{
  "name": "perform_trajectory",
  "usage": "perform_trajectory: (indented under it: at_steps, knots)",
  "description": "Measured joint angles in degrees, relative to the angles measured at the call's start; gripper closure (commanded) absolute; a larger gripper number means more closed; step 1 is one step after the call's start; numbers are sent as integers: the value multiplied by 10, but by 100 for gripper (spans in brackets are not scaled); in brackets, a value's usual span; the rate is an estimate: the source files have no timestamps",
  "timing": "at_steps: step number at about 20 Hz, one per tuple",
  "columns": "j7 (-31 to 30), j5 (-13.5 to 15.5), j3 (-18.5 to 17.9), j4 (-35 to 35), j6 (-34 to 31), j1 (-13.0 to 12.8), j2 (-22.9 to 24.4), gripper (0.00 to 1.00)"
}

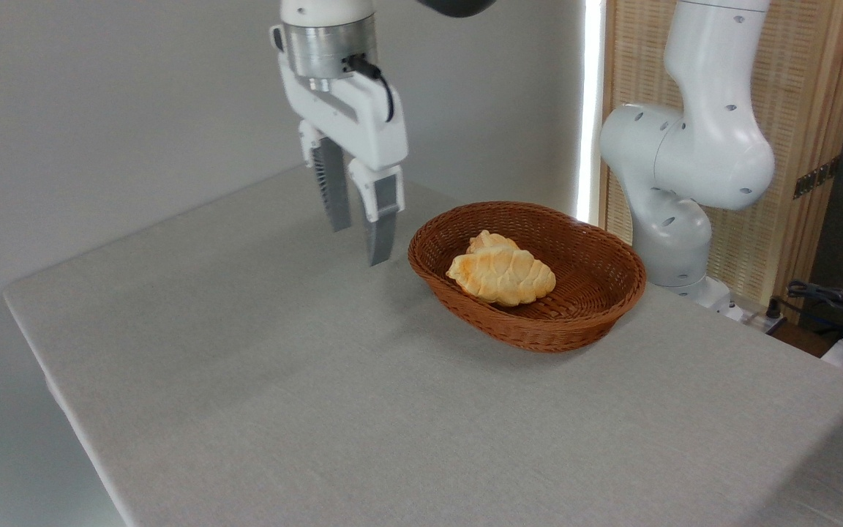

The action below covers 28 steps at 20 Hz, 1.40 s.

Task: Put bread into the basket

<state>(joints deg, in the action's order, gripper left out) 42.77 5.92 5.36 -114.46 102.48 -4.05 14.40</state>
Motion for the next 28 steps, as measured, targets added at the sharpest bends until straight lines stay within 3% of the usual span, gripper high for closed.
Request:
perform_trajectory:
  at_steps: [5, 10, 15, 28]
  knots:
    - [-62, 0, -4, 74, 44, 0, -79, 0]
    - [-73, -1, -4, 128, 45, 0, -128, 0]
    - [-94, -15, -6, 140, 45, 1, -132, 0]
    - [-101, -16, -14, 147, 44, 12, -132, 0]
